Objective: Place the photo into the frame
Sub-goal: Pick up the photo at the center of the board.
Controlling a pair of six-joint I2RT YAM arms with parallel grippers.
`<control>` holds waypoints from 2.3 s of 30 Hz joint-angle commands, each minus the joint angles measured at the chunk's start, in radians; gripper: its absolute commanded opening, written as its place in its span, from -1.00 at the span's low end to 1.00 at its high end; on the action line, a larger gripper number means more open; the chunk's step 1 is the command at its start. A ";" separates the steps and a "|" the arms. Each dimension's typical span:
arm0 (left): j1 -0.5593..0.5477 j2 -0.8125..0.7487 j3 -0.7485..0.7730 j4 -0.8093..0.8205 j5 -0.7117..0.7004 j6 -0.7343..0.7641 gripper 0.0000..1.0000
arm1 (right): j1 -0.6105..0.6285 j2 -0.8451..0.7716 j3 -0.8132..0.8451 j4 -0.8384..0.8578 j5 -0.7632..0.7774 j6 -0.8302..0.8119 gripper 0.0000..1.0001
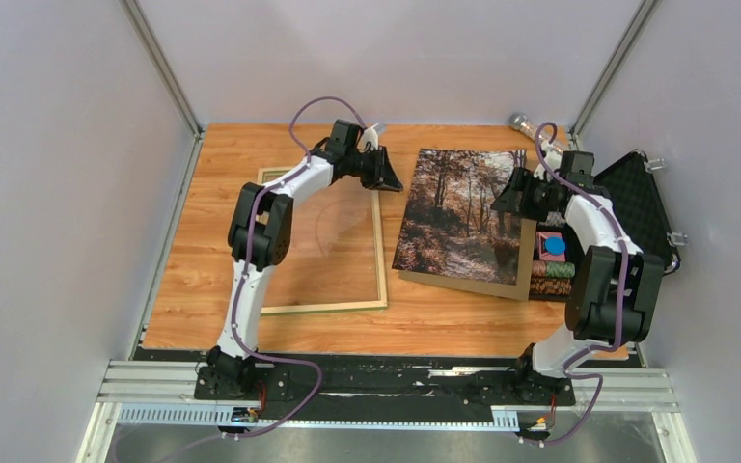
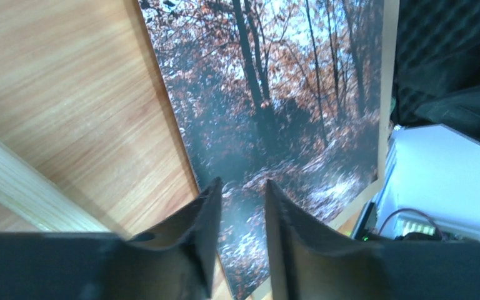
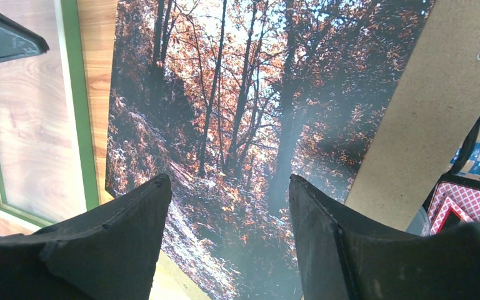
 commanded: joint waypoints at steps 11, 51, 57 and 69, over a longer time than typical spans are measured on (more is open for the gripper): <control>-0.005 0.203 0.260 -0.130 -0.052 0.067 0.87 | 0.006 0.000 0.020 0.010 0.241 -0.043 0.33; -0.027 0.142 0.106 -0.024 0.081 0.059 -0.89 | 0.002 0.152 -0.054 0.058 0.160 -0.037 0.26; -0.011 0.115 0.111 -0.068 0.052 0.097 -1.00 | -0.009 0.159 -0.060 0.060 0.179 -0.039 0.26; -0.002 0.036 0.118 -0.073 0.083 0.056 -1.00 | -0.018 0.139 -0.057 0.057 0.176 -0.026 0.39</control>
